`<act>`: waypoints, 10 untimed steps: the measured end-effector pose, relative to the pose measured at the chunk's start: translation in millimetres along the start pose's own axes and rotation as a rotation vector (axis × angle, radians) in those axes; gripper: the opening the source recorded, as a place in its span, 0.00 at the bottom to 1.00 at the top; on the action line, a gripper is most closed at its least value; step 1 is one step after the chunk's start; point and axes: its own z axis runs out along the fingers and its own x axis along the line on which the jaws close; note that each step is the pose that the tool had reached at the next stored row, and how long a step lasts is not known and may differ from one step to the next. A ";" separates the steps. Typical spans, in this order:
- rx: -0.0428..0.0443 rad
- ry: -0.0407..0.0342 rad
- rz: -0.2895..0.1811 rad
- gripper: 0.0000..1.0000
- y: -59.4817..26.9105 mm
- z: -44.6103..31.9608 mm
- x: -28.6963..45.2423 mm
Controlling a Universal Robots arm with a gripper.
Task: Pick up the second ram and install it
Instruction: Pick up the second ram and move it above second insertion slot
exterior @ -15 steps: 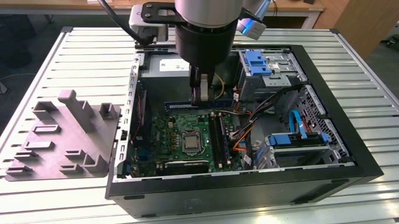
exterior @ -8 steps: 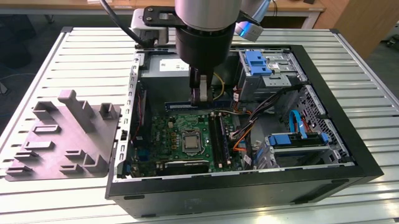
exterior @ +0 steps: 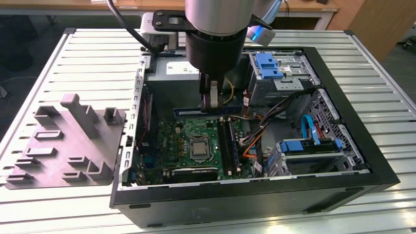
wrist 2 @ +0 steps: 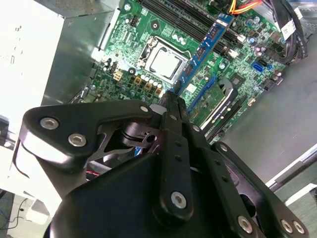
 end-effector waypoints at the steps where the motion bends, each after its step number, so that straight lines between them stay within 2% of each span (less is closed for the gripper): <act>1: 0.0000 0.0000 0.000 0.12 -1.0 0.3 0.0; 10: 0.0002 0.0000 0.006 0.12 -1.7 9.1 0.4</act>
